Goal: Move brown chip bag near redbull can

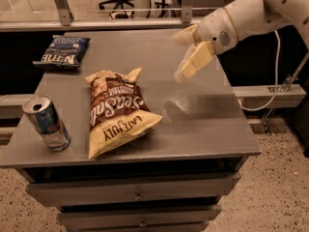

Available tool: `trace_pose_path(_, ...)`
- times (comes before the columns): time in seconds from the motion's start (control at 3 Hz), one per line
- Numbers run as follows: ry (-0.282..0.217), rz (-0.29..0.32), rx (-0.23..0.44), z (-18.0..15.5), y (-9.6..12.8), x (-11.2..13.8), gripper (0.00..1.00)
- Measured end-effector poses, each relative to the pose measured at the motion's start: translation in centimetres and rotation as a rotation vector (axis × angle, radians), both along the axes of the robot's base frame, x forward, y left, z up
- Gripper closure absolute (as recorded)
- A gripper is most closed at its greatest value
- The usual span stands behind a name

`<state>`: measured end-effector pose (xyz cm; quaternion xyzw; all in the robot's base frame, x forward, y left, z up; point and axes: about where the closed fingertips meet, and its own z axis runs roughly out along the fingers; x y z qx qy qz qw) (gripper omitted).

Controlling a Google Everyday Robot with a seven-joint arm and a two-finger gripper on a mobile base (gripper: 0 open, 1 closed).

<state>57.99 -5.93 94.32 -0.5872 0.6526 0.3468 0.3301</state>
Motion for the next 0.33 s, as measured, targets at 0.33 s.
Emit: trace_pose_path(0.33,-0.015,-0.008,0.005,0.63,-0.27,0.35,0.0)
